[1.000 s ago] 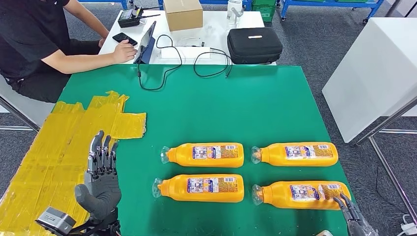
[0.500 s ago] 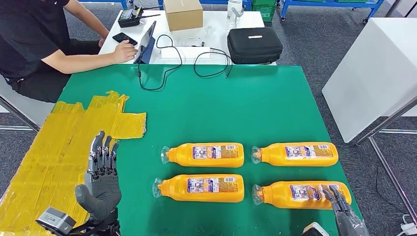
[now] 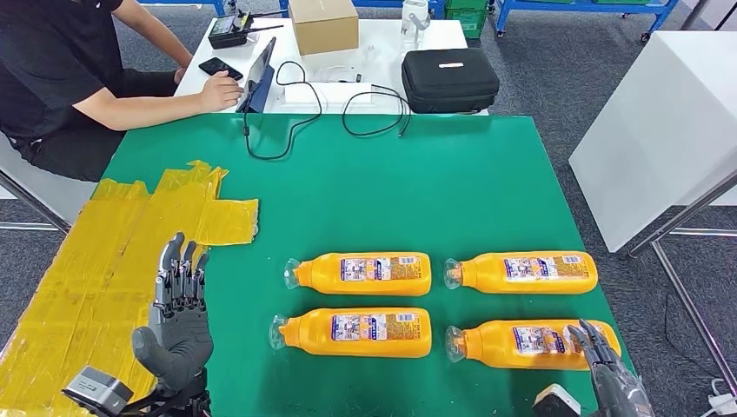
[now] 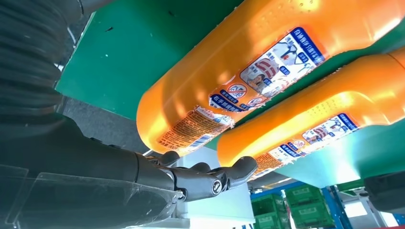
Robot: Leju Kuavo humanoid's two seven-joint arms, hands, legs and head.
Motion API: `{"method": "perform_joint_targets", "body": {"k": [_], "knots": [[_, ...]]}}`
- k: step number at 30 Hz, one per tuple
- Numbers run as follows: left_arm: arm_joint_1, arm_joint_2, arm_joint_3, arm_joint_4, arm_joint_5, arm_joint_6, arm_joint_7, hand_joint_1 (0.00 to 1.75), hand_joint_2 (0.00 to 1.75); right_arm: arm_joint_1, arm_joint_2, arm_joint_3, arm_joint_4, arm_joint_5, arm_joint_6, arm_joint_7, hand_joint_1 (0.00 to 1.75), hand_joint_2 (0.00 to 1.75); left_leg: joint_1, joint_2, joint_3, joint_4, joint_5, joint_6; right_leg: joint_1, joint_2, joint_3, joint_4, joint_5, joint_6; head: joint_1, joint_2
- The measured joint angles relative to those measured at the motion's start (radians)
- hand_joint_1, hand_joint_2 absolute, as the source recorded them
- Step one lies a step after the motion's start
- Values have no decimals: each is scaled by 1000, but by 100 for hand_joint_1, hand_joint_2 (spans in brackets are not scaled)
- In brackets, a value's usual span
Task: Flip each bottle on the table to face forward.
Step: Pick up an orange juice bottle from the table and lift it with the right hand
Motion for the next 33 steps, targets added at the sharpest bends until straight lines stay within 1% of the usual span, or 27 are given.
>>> {"method": "perform_joint_targets", "body": {"k": [6, 16, 21, 25, 33], "knots": [[0, 0, 0, 0, 0, -1, 0, 0, 0, 2, -33, 20, 1, 0, -7, 15, 0, 175, 0, 0, 0, 0, 0, 0, 0, 0, 0, 0, 0, 0, 0, 0], [0, 0, 1, 0, 0, -1, 0, 0, 0, 3, -49, 31, 2, 1, -10, 16, 0, 175, 0, 0, 0, 0, 0, 0, 0, 0, 0, 0, 0, 0, 0, 0], [0, 0, 1, 0, 0, -1, 0, 0, 0, 3, -61, 39, 11, 25, -27, 45, 0, 175, 0, 0, 0, 0, 0, 0, 0, 0, 0, 0, 0, 0, 0, 0], [0, 0, 0, 0, 2, 1, 0, 0, 0, 1, -87, 51, 32, 37, -49, 73, 0, 175, 0, 0, 0, 0, 0, 0, 0, 0, 0, 0, 0, 0, 0, 0], [-1, 0, 1, 0, 8, 0, 0, 0, 0, -34, -152, 70, 96, 48, -55, 111, 0, 175, 0, 0, 0, 0, 0, 0, 0, 0, 0, 0, 0, 0, 0, 0]]}}
